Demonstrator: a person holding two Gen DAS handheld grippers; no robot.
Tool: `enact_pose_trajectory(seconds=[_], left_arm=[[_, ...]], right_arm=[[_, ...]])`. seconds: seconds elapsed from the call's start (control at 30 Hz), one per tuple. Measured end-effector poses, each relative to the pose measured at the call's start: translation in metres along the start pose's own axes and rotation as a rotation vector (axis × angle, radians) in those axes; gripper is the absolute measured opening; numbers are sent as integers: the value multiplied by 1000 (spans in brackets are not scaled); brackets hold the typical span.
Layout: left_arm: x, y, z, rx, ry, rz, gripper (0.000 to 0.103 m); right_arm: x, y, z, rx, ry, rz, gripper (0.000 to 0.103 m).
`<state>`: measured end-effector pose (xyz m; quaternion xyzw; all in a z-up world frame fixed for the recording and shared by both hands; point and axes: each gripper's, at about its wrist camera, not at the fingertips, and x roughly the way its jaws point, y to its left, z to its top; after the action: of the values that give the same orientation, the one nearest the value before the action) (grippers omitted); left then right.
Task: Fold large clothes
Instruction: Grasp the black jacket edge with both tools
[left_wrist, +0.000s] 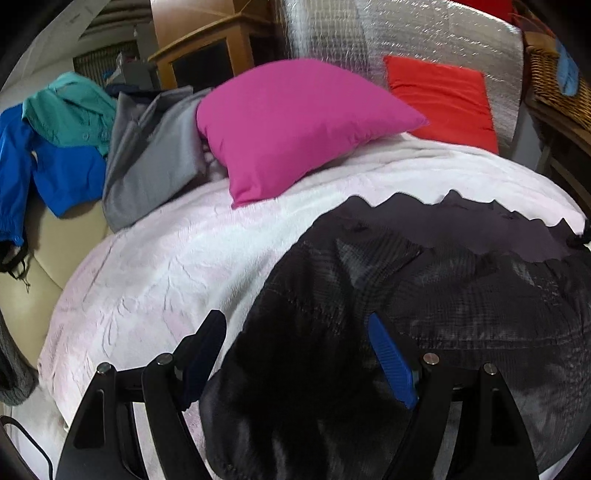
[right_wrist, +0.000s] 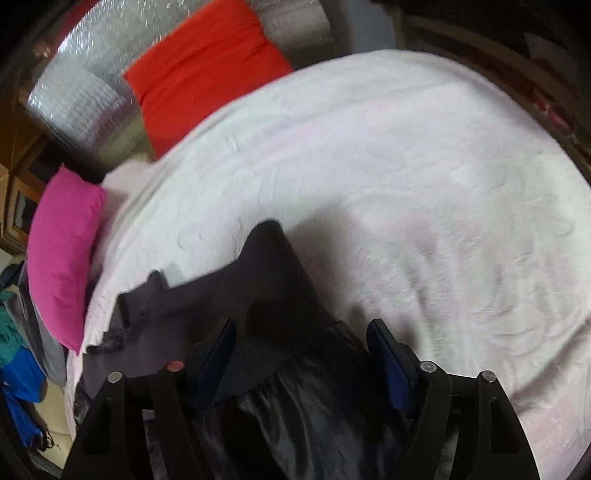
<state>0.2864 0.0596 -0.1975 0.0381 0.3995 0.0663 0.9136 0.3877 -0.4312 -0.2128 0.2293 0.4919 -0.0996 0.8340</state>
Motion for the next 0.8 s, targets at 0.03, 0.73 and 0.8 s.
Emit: enact_pose_trajectory(seconds=[0.03, 0.73, 0.8], left_arm=[[4, 0, 0, -8, 18, 2, 80], [-6, 11, 2, -53, -23, 15, 80], [-12, 11, 2, -50, -51, 17, 80]], right_arm=[[-2, 4, -2, -28, -12, -33, 40], [-95, -25, -55, 65, -286, 44, 75], [-115, -18, -80, 1, -296, 59, 74]])
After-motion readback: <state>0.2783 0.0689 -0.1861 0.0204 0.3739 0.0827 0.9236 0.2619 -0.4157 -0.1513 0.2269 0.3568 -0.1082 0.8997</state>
